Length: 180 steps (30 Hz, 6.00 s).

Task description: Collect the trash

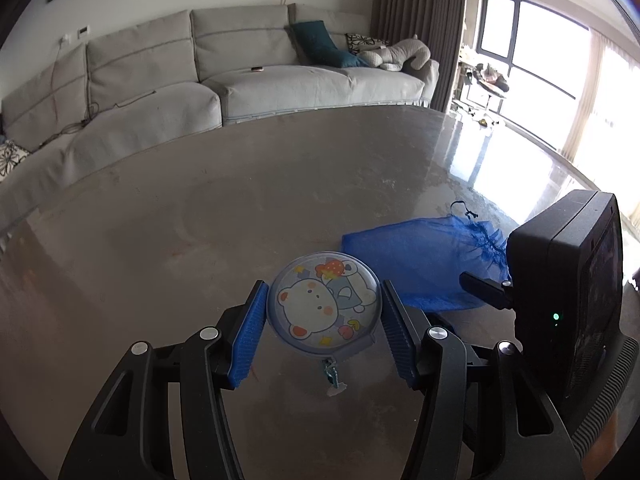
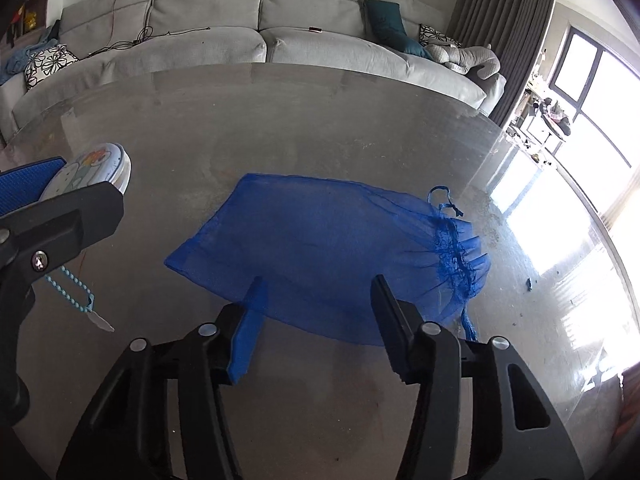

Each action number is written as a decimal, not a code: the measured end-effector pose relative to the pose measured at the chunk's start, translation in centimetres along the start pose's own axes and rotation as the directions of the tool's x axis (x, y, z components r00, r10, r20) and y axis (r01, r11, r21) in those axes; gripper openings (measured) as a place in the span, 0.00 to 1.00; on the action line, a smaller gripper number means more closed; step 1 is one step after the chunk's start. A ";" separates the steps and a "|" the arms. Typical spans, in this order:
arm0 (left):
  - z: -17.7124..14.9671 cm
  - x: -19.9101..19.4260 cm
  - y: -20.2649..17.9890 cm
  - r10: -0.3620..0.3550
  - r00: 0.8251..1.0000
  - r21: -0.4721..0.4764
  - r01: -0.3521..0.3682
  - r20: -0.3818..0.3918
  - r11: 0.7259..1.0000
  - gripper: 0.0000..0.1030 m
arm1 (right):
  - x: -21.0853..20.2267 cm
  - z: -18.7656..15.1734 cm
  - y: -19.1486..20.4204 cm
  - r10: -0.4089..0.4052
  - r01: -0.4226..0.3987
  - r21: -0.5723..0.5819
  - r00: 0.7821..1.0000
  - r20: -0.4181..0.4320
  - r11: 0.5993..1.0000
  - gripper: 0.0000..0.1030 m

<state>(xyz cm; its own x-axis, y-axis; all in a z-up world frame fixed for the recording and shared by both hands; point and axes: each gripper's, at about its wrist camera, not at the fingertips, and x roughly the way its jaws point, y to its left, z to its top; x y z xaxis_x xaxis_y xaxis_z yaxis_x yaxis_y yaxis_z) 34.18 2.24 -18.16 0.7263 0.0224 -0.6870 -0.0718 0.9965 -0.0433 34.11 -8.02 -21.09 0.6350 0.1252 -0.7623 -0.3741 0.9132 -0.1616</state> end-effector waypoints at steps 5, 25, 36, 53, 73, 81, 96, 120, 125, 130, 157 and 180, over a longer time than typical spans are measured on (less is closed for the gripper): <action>0.0 0.6 0.4 0.004 1.000 -0.005 -0.004 -0.011 1.000 0.54 | -0.2 0.2 0.1 0.015 -0.015 0.007 1.000 0.007 1.000 0.01; -0.1 -0.4 1.4 -0.003 1.000 -0.011 0.003 0.010 1.000 0.54 | -7.4 -0.3 -0.3 0.052 -0.056 0.047 0.995 0.084 0.997 0.01; -1.5 -5.1 -0.6 -0.050 0.997 0.060 0.046 0.055 0.997 0.54 | -15.4 -3.5 -1.5 0.064 -0.103 0.208 0.981 0.185 0.973 0.01; -12.8 -13.3 -9.6 -0.280 0.960 0.303 0.270 -0.011 0.914 0.54 | -29.0 -15.6 -2.6 -0.112 0.010 0.437 0.972 0.208 0.900 0.01; -24.0 -16.2 -16.8 -0.476 0.841 0.484 0.538 -0.257 0.690 0.54 | -33.1 -28.1 -2.4 -0.226 0.120 0.625 0.970 0.092 0.772 0.01; -27.0 -14.6 -19.5 -0.450 0.828 0.543 0.559 -0.334 0.626 0.54 | -33.1 -30.4 -2.6 -0.223 0.120 0.662 0.972 0.073 0.740 0.01; -29.9 -13.4 -22.2 -0.350 0.863 0.621 0.506 -0.365 0.599 0.96 | -31.7 -33.0 -3.5 -0.189 0.112 0.696 0.981 0.035 0.709 0.01; -25.4 -16.4 -19.4 -0.337 0.938 0.618 0.311 -0.078 0.722 0.96 | -27.7 -33.2 -2.1 -0.153 0.119 0.666 0.988 -0.008 0.736 0.01; -24.8 -15.7 -18.9 -0.290 0.955 0.604 0.265 -0.058 0.752 0.95 | -26.4 -32.9 -1.8 -0.181 0.169 0.636 0.982 -0.048 0.753 0.26; -23.4 -14.6 -17.6 -0.319 0.939 0.513 0.338 -0.128 0.789 0.95 | -26.8 -33.9 -2.6 -0.304 0.268 0.673 0.950 -0.067 0.690 0.95; -21.1 -17.1 -15.2 -0.578 0.801 0.372 0.589 -0.155 0.717 0.95 | -27.6 -31.9 -2.4 -0.389 0.345 0.578 0.920 -0.051 0.739 0.95; -18.8 -22.1 -11.1 -0.425 0.905 0.427 0.372 0.033 0.824 0.95 | -31.1 -26.6 -0.7 -0.430 0.309 0.520 0.894 0.128 0.796 0.95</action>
<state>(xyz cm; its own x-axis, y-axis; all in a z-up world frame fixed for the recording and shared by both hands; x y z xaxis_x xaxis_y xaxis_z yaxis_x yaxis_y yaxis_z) 6.09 -10.86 -16.11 0.7100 -0.4006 -0.5791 0.5029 0.8642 0.0188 -3.35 -22.85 -13.90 0.8151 -0.2313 -0.5312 0.2499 0.9675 -0.0379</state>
